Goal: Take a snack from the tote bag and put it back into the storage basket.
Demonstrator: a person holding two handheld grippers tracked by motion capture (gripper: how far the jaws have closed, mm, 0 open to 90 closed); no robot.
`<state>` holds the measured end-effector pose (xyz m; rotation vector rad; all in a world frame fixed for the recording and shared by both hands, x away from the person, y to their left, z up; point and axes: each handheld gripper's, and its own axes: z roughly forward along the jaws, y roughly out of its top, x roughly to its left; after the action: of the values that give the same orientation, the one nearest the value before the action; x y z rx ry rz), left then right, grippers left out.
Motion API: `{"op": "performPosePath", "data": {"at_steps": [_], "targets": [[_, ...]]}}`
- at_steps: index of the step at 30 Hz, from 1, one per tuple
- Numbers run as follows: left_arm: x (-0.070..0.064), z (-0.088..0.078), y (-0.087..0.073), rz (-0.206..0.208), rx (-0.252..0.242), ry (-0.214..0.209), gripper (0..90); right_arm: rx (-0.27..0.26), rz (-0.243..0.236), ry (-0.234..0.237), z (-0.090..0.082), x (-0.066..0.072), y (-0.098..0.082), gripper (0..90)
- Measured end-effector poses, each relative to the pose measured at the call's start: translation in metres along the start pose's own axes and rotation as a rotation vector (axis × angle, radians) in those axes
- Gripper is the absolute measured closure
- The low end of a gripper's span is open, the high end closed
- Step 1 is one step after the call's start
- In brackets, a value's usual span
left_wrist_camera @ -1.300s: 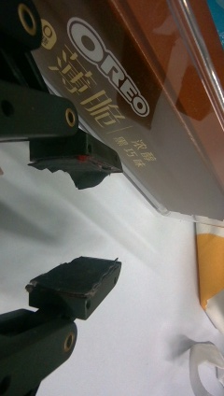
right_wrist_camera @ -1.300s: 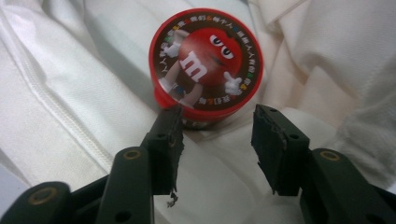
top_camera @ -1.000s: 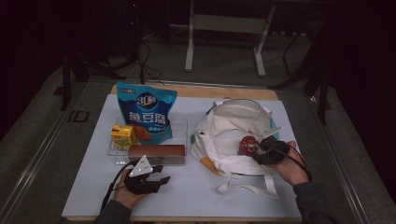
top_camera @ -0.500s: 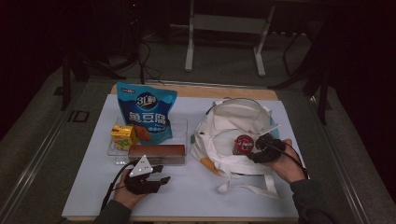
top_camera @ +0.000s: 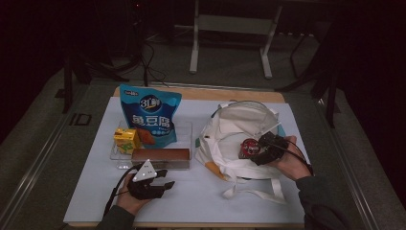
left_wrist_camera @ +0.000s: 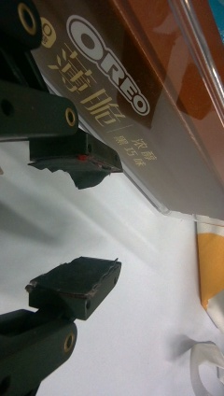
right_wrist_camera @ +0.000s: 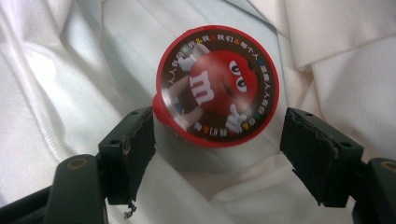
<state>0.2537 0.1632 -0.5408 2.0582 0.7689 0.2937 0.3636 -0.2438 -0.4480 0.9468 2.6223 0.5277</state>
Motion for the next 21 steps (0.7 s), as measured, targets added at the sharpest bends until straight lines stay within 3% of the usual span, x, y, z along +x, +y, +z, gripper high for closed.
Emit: {"op": "performPosePath", "data": {"at_steps": [6,15,21], "targets": [[0.000,0.000,0.000,0.000,-0.001,-0.001,46.6,0.036,0.010,-0.008,0.009,0.002,0.012,25.4],[0.000,0.000,0.000,0.001,0.000,-0.001,46.6,0.035,0.062,0.007,0.016,0.005,0.024,24.5],[0.000,0.000,0.000,0.000,0.000,-0.002,46.6,0.032,0.022,0.040,0.017,0.007,0.028,22.4]]}}
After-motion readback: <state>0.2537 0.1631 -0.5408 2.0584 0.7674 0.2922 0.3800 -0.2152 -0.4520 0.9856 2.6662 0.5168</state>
